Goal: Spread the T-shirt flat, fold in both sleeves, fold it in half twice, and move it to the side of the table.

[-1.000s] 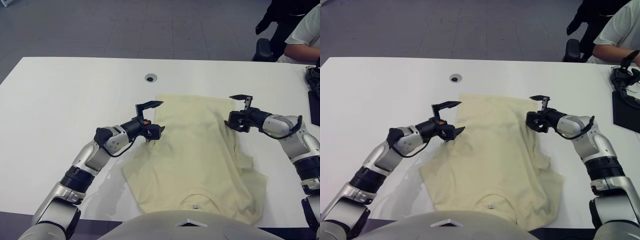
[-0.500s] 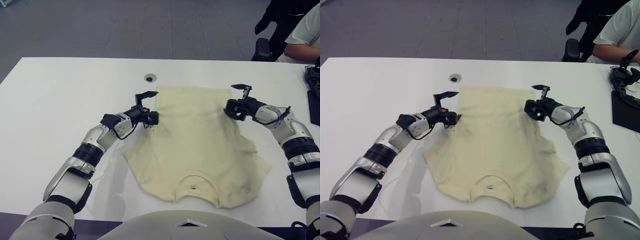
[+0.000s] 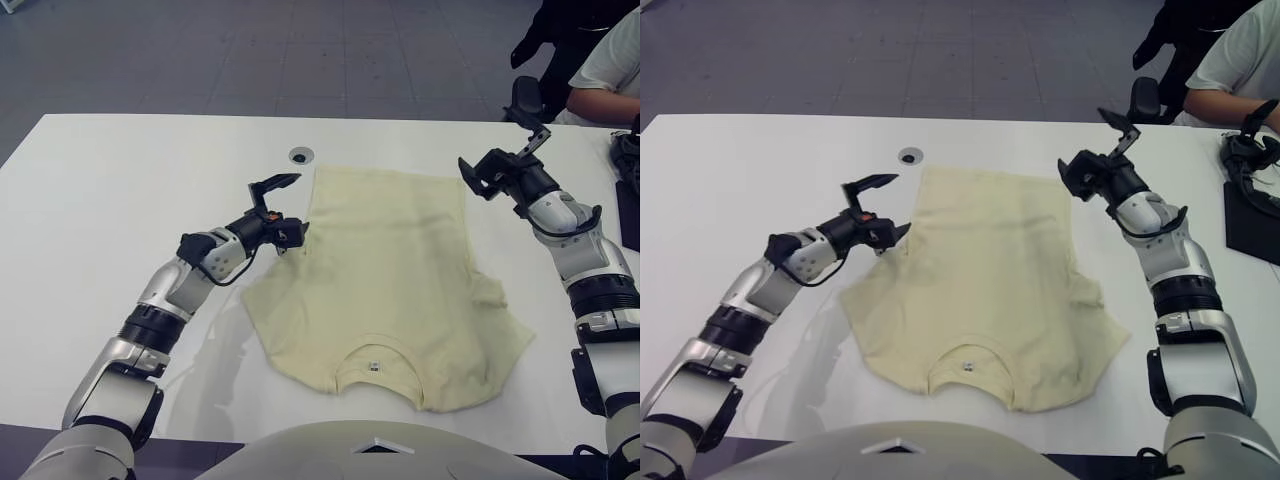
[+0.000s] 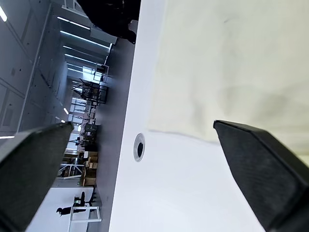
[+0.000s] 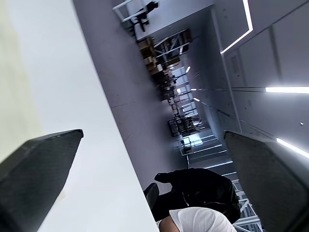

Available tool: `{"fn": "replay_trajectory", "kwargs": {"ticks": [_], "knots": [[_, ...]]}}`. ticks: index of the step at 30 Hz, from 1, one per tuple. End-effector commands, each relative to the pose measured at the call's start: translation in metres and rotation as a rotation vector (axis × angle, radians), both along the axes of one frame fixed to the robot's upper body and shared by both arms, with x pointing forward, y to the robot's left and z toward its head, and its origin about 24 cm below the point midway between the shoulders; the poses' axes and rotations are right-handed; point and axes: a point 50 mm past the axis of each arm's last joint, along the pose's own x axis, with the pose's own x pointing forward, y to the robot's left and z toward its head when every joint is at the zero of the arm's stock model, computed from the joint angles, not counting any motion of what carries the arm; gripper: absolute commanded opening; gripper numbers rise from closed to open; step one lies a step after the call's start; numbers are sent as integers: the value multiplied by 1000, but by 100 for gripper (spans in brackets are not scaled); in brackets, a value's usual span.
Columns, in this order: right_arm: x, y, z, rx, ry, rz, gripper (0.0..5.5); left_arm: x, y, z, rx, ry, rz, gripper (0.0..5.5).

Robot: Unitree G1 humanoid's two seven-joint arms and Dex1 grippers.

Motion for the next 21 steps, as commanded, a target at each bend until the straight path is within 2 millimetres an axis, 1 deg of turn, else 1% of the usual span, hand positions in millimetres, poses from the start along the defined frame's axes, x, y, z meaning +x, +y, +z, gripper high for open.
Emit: {"fn": "replay_trajectory", "kwargs": {"ticks": [1,4,5,6,7,8,9,11,13,15,17,19,21], "knots": [[-14,2,12,180,-111,20,540,-10,15,42,-182,-201,143,538],[-28,11,14,332,-165,70,540,-31,18,73,-443,-307,230,538],[-33,15,14,388,-179,91,540,-41,20,79,-536,-304,259,538],[-40,20,13,446,-187,117,540,-54,21,79,-677,-253,287,538],[-47,24,13,483,-205,126,540,-66,21,75,-816,-160,309,538],[-54,26,13,538,-227,126,540,-80,19,62,-955,-18,335,538],[-60,26,12,601,-232,121,540,-92,16,48,-1041,110,373,538],[-72,26,12,721,-218,124,540,-117,10,18,-1148,319,484,538],[-80,26,11,803,-180,145,540,-141,3,1,-1327,499,568,538],[-82,24,11,856,-156,146,540,-154,6,-13,-1439,588,676,538],[-83,22,12,855,-150,141,540,-165,13,-29,-1523,676,789,538],[-84,23,12,862,-146,139,540,-175,15,-39,-1575,759,851,538],[-84,25,13,860,-141,139,540,-182,14,-47,-1613,830,892,512]]}}
